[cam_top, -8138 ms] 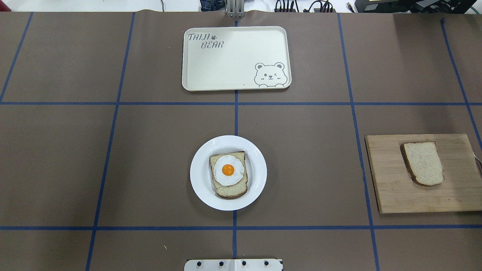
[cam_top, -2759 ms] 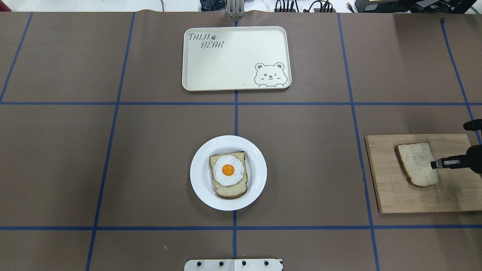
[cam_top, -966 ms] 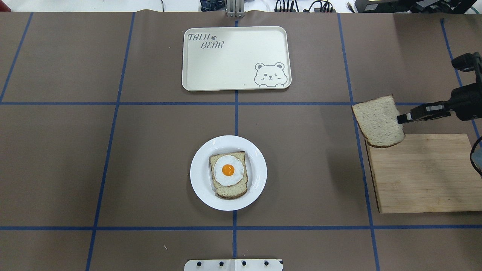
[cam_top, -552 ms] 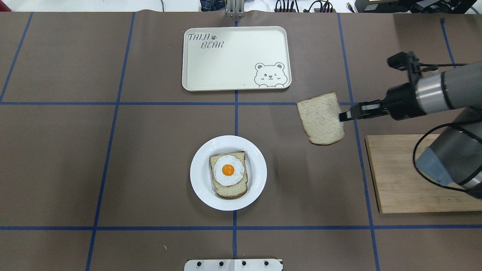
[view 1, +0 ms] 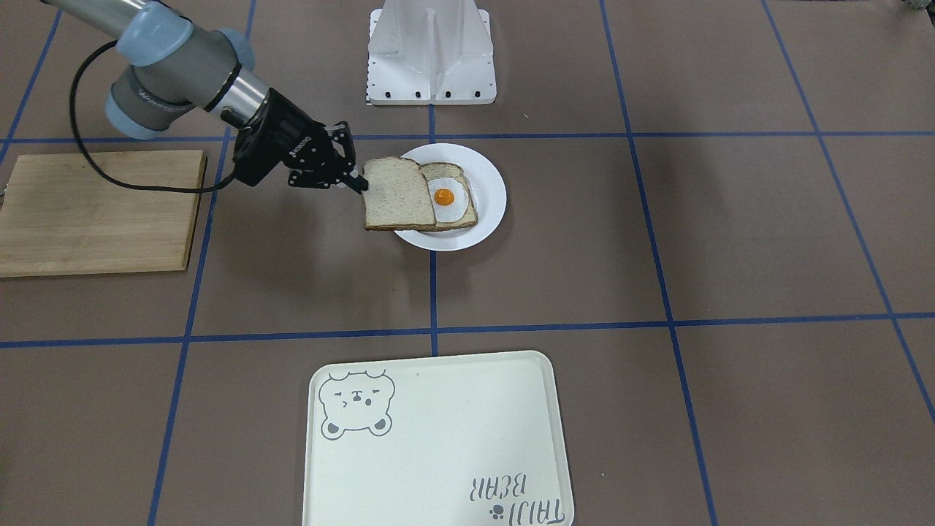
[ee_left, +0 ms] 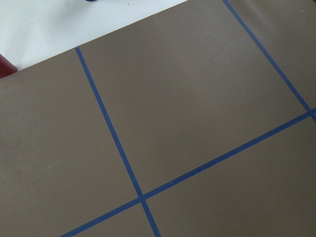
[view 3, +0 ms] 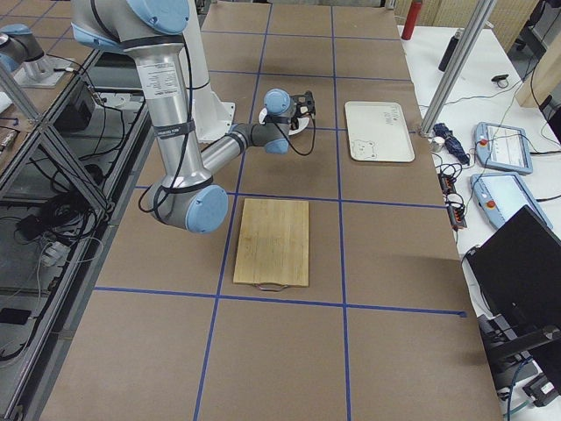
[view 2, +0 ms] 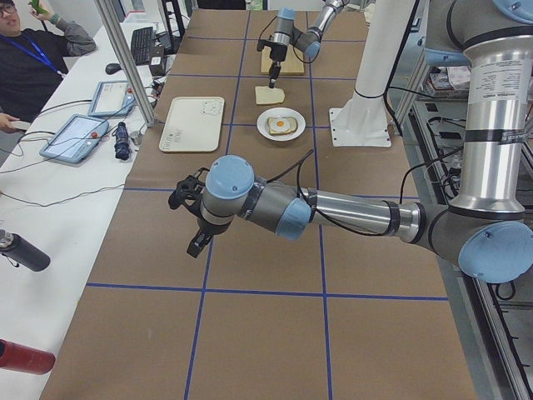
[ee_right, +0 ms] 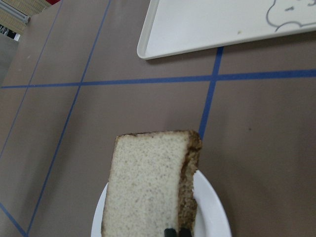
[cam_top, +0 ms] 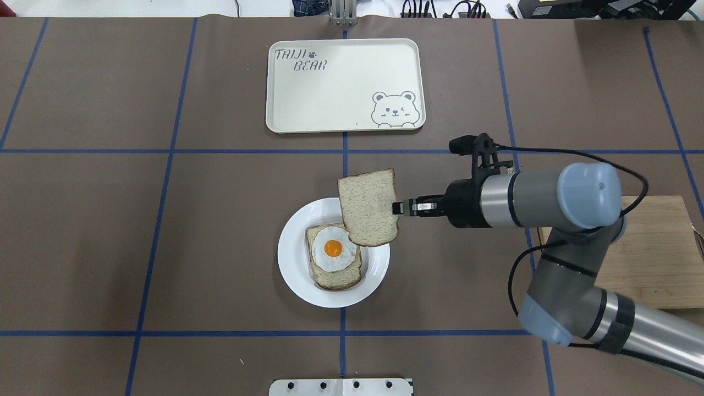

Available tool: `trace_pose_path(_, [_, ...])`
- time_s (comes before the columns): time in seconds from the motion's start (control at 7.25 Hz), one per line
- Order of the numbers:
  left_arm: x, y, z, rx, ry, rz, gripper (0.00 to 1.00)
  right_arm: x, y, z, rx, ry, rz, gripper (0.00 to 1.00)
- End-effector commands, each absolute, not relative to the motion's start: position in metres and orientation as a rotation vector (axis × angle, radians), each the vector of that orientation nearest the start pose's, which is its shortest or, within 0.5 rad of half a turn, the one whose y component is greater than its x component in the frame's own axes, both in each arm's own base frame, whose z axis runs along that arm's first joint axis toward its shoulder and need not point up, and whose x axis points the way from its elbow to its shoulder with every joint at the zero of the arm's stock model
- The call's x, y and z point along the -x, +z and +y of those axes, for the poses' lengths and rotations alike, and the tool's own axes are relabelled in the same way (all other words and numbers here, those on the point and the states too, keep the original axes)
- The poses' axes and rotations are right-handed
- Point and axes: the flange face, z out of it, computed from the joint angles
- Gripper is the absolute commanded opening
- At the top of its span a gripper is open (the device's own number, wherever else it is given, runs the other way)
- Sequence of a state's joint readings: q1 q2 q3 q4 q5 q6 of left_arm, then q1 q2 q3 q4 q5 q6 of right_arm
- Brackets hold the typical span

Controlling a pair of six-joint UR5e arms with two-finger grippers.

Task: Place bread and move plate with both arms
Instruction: 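Carry the bread slice over the egg toast and lower it onto the plate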

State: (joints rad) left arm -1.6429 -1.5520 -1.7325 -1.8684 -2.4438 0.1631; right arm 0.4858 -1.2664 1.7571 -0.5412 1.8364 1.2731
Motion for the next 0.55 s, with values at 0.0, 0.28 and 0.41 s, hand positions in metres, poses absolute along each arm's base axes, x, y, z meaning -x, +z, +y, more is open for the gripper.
trace_pose_path(0.0, [0.092, 0.552, -0.488, -0.500, 0.271, 0.808, 0.99, 0.522, 0.280, -0.306, -0.404, -0.040, -1.466, 0.00])
trace_pose_path(0.28, [0.092, 0.553, -0.488, -0.498, 0.269, 0.808, 0.99, 0.552, 0.284, -0.312, -0.409, -0.048, -1.442, 0.00])
trace_pose_path(0.41, [0.092, 0.554, -0.488, -0.497, 0.268, 0.808, 0.99, 0.552, 0.285, -0.312, -0.408, -0.048, -1.438, 0.00])
